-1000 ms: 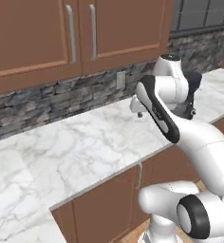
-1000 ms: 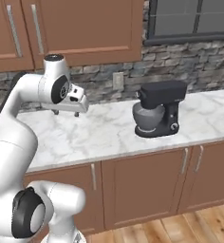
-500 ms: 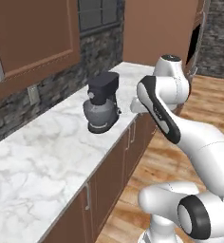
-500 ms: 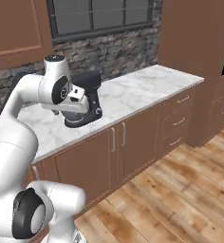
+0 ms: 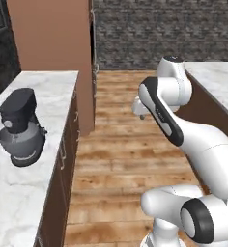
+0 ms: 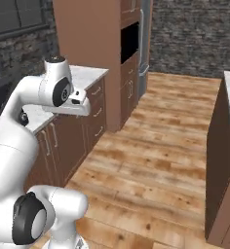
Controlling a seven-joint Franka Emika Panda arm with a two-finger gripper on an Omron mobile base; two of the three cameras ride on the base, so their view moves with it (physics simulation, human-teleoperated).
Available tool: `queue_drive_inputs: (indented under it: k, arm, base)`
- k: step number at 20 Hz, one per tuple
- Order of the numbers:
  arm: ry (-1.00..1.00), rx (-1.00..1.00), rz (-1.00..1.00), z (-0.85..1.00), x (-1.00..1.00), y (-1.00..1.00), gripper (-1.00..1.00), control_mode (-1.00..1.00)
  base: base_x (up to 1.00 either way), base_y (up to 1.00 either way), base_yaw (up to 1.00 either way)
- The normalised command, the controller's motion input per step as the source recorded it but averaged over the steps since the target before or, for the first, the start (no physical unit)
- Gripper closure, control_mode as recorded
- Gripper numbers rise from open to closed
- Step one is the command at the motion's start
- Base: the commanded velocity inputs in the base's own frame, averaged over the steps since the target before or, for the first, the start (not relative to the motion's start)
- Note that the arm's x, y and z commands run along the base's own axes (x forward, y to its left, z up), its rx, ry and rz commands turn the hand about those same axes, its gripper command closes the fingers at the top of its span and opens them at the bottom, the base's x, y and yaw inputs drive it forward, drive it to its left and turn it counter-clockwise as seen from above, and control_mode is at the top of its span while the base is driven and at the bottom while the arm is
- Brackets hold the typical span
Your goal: Navigate to the toaster oven.
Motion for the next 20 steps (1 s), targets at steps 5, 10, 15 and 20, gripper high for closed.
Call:
queue_drive_inputs:
  k: [5, 10, 15, 20]
  arm:
    - [0.00, 0.00, 0.00, 0.00, 0.00, 0.00, -1.00, 1.00]
    - [0.00, 0.00, 0.00, 0.00, 0.00, 0.00, -1.00, 1.00]
    - [0.00, 0.00, 0.00, 0.00, 0.00, 0.00, -1.00, 1.00]
    - [0.00, 0.00, 0.00, 0.00, 0.00, 0.00, -1.00, 1.00]
  base:
    - [0.14, -0.27, -0.82]
    - [0.22, -0.20, -0.80]
    - [0.27, -0.24, -0.81]
    - [0.37, -0.15, -0.78]
